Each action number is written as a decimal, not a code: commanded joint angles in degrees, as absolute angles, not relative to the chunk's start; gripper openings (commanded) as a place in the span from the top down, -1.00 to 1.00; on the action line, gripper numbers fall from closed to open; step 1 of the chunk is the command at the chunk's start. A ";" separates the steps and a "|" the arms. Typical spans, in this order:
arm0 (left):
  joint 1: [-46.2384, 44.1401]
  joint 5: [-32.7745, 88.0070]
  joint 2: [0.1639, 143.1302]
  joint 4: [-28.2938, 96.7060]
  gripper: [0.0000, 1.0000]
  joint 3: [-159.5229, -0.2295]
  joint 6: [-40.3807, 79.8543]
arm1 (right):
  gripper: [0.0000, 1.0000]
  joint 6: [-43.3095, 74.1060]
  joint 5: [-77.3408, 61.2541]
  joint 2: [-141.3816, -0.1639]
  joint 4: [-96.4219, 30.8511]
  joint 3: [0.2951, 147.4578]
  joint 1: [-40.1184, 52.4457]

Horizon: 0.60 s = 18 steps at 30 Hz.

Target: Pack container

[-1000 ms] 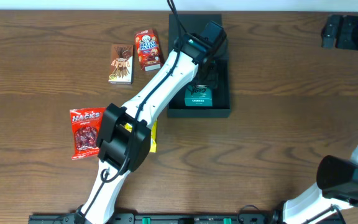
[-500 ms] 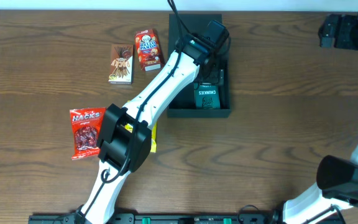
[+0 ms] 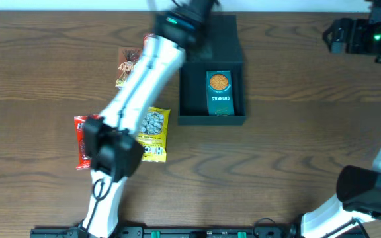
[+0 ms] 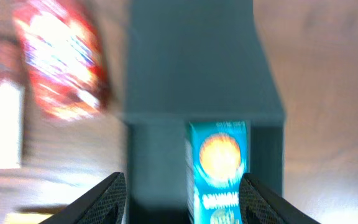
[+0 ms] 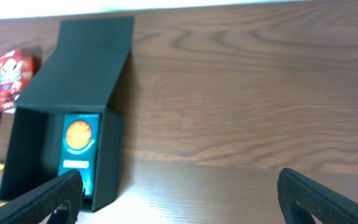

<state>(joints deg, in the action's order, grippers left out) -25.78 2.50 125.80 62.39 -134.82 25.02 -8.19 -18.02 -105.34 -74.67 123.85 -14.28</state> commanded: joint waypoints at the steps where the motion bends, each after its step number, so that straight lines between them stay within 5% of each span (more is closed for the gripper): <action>1: -19.07 0.36 117.73 61.43 -0.19 -137.78 24.14 | -0.96 -9.08 -21.45 -105.25 -72.79 118.74 -9.17; 6: -8.29 -0.54 113.30 62.52 -0.38 -137.78 23.73 | -0.59 -8.80 -21.47 -105.27 -62.83 107.42 3.88; 13: -0.99 -0.14 113.08 65.91 -0.54 -137.78 22.20 | 0.97 -1.02 -21.21 -107.24 -44.93 95.42 17.23; 18: 0.14 -0.23 113.10 66.39 -0.67 -137.78 18.33 | 0.97 3.29 -20.84 -112.51 -40.88 94.13 23.51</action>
